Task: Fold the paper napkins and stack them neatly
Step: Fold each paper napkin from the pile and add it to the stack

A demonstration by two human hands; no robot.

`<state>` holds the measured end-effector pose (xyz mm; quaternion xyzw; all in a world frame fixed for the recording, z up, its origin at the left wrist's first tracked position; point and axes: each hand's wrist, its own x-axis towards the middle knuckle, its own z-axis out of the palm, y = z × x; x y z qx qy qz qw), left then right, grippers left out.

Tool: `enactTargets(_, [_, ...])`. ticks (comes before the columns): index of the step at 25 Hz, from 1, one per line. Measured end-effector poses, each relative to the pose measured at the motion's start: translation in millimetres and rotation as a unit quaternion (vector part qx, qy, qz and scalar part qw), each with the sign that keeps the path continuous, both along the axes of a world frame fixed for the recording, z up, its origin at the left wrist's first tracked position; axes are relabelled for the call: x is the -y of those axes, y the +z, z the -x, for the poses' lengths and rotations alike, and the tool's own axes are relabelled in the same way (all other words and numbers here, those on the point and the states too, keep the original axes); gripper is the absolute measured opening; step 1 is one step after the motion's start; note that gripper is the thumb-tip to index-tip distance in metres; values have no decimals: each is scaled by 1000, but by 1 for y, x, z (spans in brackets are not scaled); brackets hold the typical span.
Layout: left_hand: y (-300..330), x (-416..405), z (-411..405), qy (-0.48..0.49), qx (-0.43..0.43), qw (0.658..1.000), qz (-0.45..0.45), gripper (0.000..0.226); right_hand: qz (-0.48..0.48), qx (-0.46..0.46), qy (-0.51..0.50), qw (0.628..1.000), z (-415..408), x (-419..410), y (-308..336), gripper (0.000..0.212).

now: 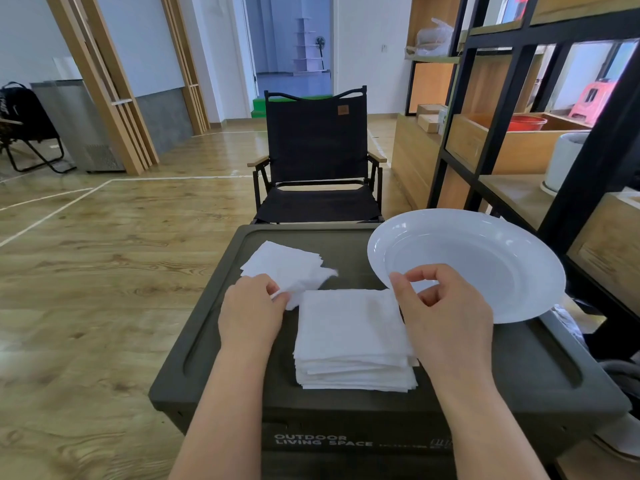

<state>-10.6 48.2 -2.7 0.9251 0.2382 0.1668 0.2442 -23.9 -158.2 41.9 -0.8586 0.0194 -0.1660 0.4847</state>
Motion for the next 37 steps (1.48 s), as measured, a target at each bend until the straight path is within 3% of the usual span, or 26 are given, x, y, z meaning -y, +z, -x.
enactTargets(7, [25,-1,27,6,155,988,7,27,-48,36,32,998,5,-2,6,11])
enactTargets(11, [66,18,44,-67,255,958,115,26,-92,49,99,990,12,-8,14,2])
enactTargets(13, [84,28,53,-126,290,929,193,23,-103,38,149,983,15,-12,19,18])
enactTargets(16, [103,40,66,-208,310,870,321,21,-99,12,208,973,19,-13,25,67])
enactTargets(19, [111,45,73,-249,251,852,386,24,-125,1,228,966,21,-6,29,82])
enactTargets(24, [106,44,70,-229,221,847,425,22,-270,-47,253,928,22,6,36,36])
enactTargets(27, [103,44,68,-221,224,832,458,11,-276,-85,275,917,21,9,34,37])
enactTargets(32, [101,45,67,-285,295,807,426,28,-274,-147,274,910,13,7,23,20])
enactTargets(34, [101,43,68,-331,305,780,434,39,-281,-157,257,911,12,7,20,16])
enactTargets(37, [105,43,75,-430,263,708,495,42,-291,-146,248,912,12,6,19,13])
